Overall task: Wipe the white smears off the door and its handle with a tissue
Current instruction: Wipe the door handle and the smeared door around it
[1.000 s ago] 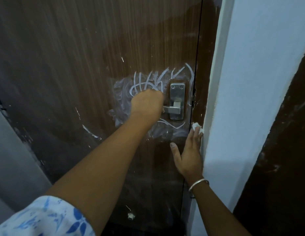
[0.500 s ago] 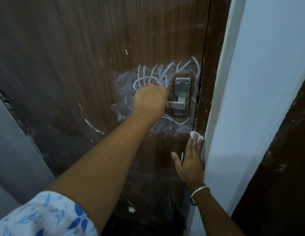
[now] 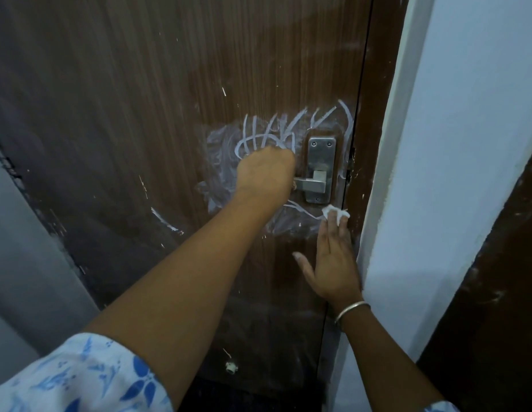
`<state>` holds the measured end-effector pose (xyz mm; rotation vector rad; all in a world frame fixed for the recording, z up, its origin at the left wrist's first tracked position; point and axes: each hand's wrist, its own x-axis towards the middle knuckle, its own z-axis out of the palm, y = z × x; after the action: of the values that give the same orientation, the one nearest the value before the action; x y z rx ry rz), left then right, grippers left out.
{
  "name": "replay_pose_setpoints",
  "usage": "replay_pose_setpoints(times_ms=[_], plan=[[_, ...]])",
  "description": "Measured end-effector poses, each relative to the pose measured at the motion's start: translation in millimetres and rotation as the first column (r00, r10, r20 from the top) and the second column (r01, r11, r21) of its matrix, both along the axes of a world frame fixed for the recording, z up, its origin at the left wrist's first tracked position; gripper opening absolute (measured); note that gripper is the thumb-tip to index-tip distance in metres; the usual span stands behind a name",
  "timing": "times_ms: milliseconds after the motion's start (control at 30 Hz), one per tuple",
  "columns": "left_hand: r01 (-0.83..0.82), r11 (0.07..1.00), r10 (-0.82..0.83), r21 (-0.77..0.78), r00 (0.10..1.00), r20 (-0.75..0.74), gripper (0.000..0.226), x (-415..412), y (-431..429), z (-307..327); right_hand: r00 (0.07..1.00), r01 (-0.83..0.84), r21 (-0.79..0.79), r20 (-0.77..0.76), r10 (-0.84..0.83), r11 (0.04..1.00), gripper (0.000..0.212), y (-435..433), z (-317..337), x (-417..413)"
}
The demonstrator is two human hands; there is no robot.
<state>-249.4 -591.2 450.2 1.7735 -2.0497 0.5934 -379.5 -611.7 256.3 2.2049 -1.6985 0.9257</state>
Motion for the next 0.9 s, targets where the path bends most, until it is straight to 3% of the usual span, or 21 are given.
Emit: replay_pose_setpoints(times_ms=[333,567,767,900], plan=[[0.012,1.0,-0.012,-0.001,1.0,0.016,0.02,1,2,2,0.957,-0.04,-0.016,0.287,0.043,0.999,0.084,3,13,7],[0.01,1.0,-0.01,-0.024,1.0,0.009,0.02,2,0,1,0.979,-0.068,-0.156,0.181,0.096,0.985,0.076,-13,75,-3],[0.026,0.998,-0.025,-0.049,1.0,0.006,0.017,3,1,0,0.904,-0.198,-0.139,0.356,0.235,0.97,0.079,2,67,4],[0.041,0.998,-0.041,-0.056,0.999,0.002,0.018,4,0,1,0.898,-0.224,-0.188,0.342,0.277,0.956,0.075,-6,101,-2]])
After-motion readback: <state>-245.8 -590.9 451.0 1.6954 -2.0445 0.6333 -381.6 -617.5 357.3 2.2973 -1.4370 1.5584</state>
